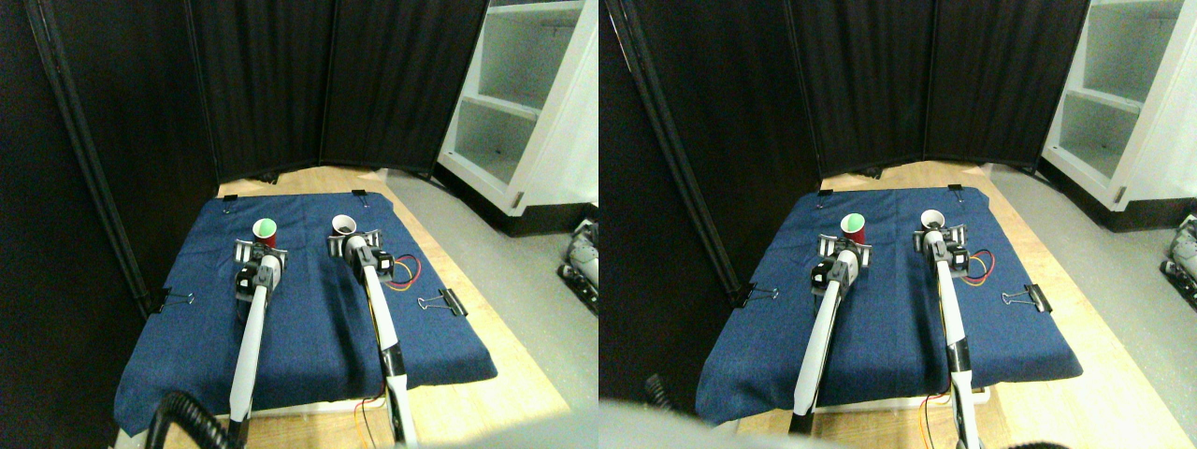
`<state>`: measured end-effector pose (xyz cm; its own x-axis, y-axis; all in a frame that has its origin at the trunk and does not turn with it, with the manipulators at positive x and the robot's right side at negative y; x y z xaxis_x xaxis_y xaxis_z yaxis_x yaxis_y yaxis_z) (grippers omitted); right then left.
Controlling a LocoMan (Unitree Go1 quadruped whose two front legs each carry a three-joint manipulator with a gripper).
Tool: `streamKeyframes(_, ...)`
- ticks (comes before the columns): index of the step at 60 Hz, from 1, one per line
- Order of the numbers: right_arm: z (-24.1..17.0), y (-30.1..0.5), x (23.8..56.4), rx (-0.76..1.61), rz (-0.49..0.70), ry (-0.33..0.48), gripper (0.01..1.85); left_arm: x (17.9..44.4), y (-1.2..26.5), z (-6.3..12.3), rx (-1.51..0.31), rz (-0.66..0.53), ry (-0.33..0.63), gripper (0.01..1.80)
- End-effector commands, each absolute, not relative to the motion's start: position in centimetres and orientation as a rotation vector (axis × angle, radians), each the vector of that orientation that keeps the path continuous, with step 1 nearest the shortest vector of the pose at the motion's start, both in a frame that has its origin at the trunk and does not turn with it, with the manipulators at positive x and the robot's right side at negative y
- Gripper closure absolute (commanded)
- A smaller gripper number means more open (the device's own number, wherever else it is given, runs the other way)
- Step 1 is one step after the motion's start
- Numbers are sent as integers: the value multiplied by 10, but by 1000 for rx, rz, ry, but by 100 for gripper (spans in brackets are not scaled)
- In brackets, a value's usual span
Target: Pour (bimanual)
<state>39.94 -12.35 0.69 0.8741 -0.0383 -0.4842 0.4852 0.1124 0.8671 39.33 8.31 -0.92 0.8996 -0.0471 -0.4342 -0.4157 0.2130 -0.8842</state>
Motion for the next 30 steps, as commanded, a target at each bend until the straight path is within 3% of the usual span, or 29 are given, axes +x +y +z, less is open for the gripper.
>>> streamKeyframes(1,20,-125,399,1426,-355,316,13,393,80,3,-1332,199,356,22)
streamKeyframes(9,28,-125,392,1388,-328,292,22,388,81,13,-1346,177,342,38)
streamKeyframes(24,44,-127,380,1414,-258,205,80,379,88,35,-1275,65,319,67)
streamKeyframes(30,49,-129,378,1416,-237,191,91,380,93,40,-1271,46,306,77)
